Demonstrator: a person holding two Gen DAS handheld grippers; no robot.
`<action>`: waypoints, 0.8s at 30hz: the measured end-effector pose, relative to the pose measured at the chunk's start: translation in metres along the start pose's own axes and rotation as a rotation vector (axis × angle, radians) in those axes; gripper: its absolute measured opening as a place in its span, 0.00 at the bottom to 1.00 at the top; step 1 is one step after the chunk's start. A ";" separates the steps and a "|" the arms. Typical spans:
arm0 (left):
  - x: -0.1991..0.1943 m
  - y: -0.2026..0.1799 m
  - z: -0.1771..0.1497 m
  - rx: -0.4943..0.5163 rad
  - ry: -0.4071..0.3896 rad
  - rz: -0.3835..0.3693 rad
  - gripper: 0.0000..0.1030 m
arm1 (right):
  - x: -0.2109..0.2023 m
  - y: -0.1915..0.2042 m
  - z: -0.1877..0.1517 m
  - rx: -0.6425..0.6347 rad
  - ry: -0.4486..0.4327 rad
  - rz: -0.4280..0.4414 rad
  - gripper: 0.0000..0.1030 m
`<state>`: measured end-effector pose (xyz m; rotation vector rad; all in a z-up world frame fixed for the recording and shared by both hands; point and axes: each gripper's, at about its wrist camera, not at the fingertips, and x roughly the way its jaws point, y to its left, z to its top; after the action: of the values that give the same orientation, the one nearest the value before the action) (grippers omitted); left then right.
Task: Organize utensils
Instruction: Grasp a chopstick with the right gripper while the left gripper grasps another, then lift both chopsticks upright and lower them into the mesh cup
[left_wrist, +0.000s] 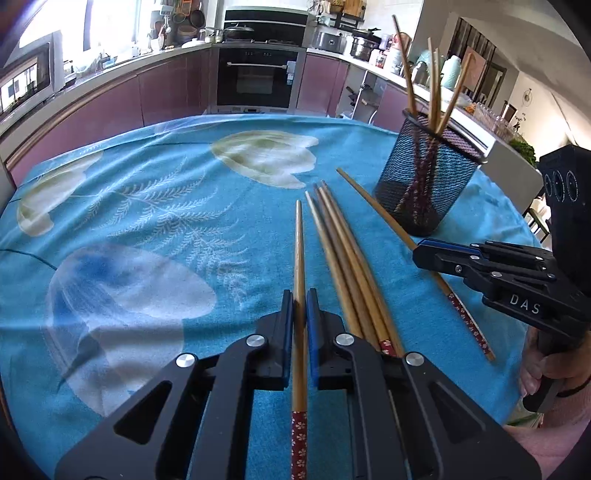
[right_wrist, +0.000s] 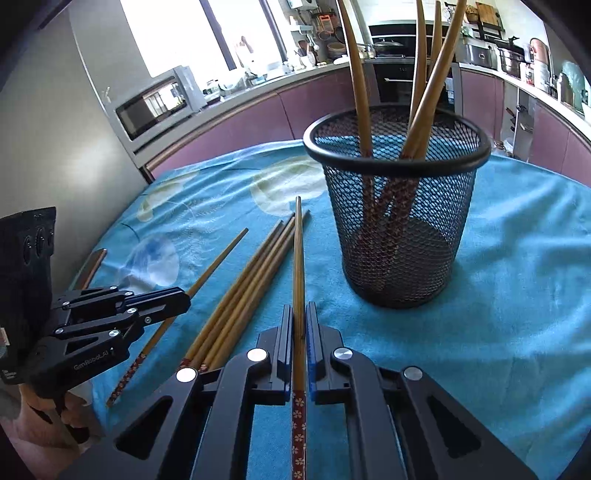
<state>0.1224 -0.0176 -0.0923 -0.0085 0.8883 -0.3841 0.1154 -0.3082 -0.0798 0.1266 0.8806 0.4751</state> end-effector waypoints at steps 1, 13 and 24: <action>-0.002 -0.002 0.000 0.008 -0.004 -0.008 0.08 | -0.003 0.002 0.000 -0.011 -0.004 0.016 0.06; 0.004 -0.015 -0.010 0.074 0.048 -0.069 0.08 | 0.009 0.022 -0.004 -0.087 0.081 0.094 0.06; 0.010 -0.011 -0.008 0.065 0.064 -0.072 0.08 | 0.023 0.022 -0.002 -0.094 0.096 0.082 0.06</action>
<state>0.1187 -0.0301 -0.1031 0.0321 0.9397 -0.4822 0.1190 -0.2785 -0.0911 0.0545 0.9484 0.6020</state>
